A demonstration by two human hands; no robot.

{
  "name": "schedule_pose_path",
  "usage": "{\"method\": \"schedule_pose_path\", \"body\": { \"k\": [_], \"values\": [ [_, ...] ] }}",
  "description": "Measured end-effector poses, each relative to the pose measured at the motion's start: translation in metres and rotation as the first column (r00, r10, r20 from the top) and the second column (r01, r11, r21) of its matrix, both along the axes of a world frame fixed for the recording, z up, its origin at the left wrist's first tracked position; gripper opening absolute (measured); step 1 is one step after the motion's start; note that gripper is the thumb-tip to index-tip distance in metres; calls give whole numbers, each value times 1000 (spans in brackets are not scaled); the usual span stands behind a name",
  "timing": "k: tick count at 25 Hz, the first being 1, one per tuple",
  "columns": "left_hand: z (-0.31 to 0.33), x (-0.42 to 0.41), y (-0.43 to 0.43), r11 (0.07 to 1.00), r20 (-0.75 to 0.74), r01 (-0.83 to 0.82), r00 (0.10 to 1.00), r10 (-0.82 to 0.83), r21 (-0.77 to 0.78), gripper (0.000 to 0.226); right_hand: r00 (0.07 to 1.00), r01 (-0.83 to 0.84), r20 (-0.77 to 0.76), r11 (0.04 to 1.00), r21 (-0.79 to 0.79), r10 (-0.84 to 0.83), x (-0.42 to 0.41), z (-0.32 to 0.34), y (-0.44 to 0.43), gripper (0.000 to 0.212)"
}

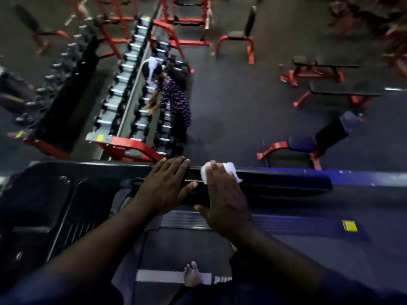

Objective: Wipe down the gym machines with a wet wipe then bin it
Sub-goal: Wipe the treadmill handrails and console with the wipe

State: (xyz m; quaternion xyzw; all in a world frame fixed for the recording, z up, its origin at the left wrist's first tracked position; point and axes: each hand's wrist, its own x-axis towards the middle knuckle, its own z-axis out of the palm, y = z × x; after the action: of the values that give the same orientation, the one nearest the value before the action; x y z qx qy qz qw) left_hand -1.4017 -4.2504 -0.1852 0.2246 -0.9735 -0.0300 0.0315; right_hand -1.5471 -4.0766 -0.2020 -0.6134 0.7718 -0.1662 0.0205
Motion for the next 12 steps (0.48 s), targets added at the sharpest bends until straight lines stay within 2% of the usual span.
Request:
{"method": "schedule_pose_path", "body": {
  "k": [2,4,5,7,8,9,10,12],
  "values": [
    [-1,-13,2,998,-22,68,997,-68,6,77,997,-5,-75,1000,8,5,-21,-2,27,108],
    [2,-32,13,993,-29,114,993,-114,27,76,979,164,-127,986,27,-159,-61,-10,82,110],
    [3,-41,19,991,-42,129,991,-128,38,75,944,295,-170,954,54,-282,-81,-10,105,112],
    [6,-60,33,984,-48,165,986,-162,60,72,832,542,-224,830,130,-508,-99,-5,118,116],
    [7,-67,38,981,-46,179,983,-176,70,71,800,600,-163,782,171,-578,-93,-1,105,118],
    [6,-72,40,980,-47,184,982,-181,77,68,804,594,-100,787,164,-586,-80,1,89,120],
    [7,-77,42,978,-56,191,981,-187,80,65,844,536,-59,834,133,-533,-63,0,75,119],
    [10,-86,45,975,-55,201,979,-197,89,59,943,332,-73,936,120,-325,-39,-2,72,118]
  ]
}}
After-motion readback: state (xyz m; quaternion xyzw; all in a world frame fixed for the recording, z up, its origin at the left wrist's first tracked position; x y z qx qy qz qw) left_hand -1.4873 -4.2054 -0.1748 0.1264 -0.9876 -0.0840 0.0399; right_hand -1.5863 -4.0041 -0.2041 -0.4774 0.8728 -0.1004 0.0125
